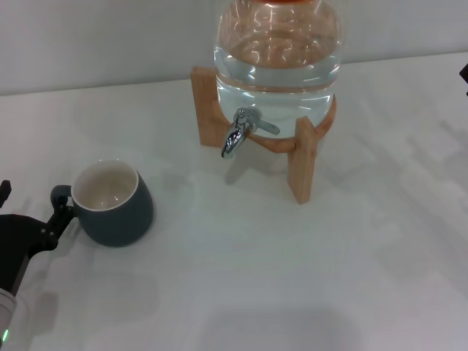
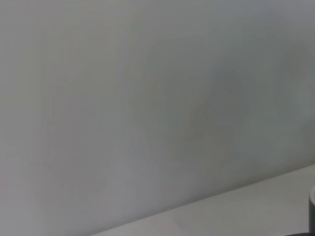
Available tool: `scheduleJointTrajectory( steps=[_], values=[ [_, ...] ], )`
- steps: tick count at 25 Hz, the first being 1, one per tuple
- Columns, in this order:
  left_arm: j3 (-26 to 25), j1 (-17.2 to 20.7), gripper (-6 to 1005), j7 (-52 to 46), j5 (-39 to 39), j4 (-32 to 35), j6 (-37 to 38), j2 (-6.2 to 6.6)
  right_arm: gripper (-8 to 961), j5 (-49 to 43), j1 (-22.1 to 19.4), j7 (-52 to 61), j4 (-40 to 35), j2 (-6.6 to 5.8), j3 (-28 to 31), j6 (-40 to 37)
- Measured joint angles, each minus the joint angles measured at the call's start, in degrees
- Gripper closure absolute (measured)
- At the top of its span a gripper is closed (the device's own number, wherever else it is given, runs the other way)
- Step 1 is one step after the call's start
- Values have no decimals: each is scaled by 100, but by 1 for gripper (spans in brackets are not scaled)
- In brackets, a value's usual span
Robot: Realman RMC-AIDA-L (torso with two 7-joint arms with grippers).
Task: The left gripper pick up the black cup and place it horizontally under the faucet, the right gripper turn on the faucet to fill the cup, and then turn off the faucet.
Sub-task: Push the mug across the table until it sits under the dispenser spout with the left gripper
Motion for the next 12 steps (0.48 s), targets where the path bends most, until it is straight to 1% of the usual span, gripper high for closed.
scheduleJointTrajectory(
  steps=[10, 12],
  values=[
    [0, -27, 124, 0, -6, 0, -58, 0, 109, 0, 0, 0, 0, 0, 0, 10],
    [0, -25, 142, 0, -5, 0, -58, 0, 109, 0, 0, 0, 0, 0, 0, 12]
  ],
)
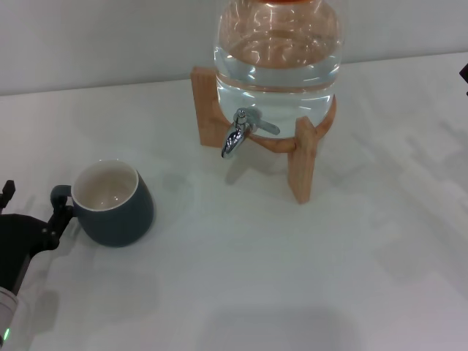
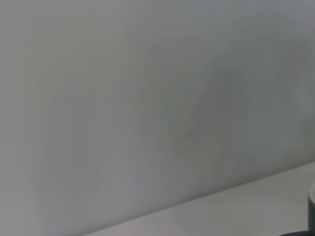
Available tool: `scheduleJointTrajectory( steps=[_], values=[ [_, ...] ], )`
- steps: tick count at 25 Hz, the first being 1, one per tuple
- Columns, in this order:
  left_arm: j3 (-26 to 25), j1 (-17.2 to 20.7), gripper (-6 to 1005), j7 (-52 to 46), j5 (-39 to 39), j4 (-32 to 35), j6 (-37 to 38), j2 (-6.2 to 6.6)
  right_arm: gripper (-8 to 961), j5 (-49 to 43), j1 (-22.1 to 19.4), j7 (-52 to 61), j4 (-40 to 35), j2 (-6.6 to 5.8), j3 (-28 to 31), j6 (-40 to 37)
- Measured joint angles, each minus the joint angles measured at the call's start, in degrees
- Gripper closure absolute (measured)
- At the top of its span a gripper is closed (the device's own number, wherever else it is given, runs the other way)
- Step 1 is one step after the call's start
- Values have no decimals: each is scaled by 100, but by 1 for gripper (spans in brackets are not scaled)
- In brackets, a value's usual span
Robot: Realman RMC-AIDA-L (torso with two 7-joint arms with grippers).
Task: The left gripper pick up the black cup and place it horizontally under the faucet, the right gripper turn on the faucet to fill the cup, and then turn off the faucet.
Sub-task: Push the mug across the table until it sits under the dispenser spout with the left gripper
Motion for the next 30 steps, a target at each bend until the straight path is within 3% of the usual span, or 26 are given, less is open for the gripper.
scheduleJointTrajectory(
  steps=[4, 9, 23, 30],
  values=[
    [0, 9, 178, 0, 9, 0, 0, 0, 109, 0, 0, 0, 0, 0, 0, 0],
    [0, 8, 392, 0, 4, 0, -11, 0, 109, 0, 11, 0, 0, 0, 0, 3],
    [-1, -32, 818, 7, 91, 0, -169, 19, 109, -9, 19, 0, -1, 0, 0, 16],
    [0, -45, 920, 3, 123, -1, -163, 17, 109, -9, 22, 0, -9, 0, -17, 16]
  ],
)
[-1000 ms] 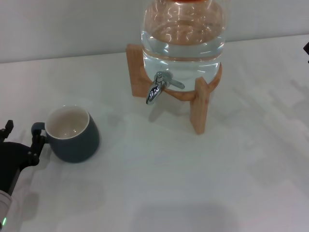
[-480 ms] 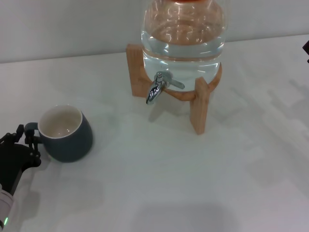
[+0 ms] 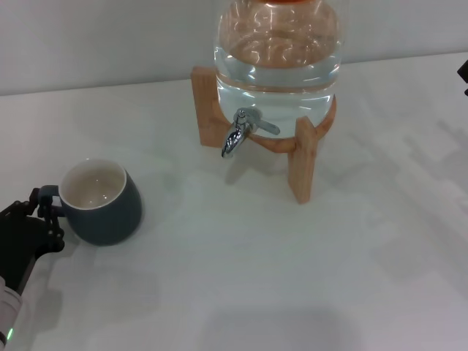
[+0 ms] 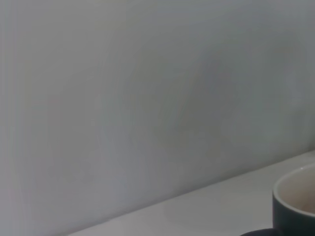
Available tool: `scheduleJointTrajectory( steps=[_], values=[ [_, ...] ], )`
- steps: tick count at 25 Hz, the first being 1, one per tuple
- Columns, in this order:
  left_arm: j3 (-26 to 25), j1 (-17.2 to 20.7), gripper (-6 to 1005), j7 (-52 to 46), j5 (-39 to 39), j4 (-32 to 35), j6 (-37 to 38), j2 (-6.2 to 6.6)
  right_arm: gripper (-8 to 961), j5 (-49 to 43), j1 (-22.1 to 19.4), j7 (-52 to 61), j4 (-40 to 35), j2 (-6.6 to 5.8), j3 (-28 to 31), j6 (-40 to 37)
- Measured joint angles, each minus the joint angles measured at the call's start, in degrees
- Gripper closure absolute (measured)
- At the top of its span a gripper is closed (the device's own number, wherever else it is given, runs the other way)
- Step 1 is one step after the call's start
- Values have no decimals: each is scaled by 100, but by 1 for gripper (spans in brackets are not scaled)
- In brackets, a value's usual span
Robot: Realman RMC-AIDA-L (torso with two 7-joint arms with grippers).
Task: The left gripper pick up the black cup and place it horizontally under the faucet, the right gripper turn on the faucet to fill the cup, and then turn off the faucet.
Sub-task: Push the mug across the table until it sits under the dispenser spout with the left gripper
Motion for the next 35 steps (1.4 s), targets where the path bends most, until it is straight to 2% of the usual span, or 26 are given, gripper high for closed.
scheduleJointTrajectory(
  steps=[16, 28, 35],
  values=[
    [1, -407, 909, -32, 336, 0, -11, 0, 110, 0, 3, 0, 0, 0, -53, -12],
    [9, -806, 898, -407, 908, 1, -220, -9, 109, 0, 6, 0, 0, 14, -53, -19],
    [9, -898, 891, -578, 1260, 3, -333, -22, 110, 1, 0, 0, 0, 33, -53, -17]
  ],
)
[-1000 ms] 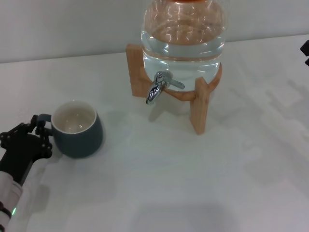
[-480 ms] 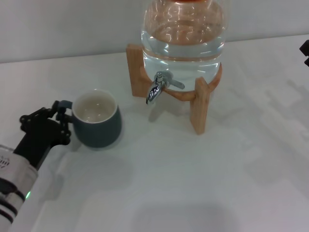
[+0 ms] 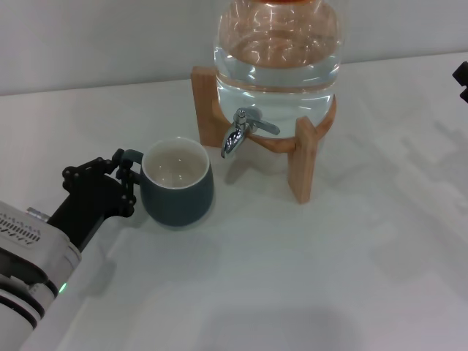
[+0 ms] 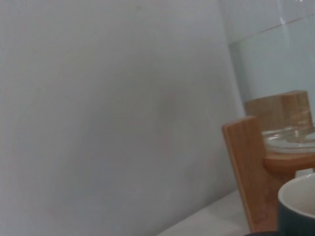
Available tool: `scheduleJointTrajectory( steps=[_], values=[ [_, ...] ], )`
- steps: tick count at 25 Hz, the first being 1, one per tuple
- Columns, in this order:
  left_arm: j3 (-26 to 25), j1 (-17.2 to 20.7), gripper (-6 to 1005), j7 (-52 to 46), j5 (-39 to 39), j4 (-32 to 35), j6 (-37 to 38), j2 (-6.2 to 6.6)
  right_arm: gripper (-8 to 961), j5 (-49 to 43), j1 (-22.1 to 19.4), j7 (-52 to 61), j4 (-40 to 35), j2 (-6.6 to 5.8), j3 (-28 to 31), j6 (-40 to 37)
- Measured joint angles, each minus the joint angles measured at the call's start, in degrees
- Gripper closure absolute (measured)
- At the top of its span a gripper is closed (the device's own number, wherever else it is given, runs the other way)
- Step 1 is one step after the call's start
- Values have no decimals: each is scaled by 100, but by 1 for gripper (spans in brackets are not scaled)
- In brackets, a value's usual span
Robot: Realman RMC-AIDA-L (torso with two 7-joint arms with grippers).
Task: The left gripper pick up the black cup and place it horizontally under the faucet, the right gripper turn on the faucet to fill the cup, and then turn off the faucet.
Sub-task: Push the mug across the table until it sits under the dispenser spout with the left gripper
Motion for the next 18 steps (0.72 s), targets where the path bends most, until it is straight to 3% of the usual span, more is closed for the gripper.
scheduleJointTrajectory(
  steps=[18],
  values=[
    [75, -195, 874, -257, 551, 1, -226, -14, 110, 0, 22, 0, -9, 13, -71, 19]
  ],
)
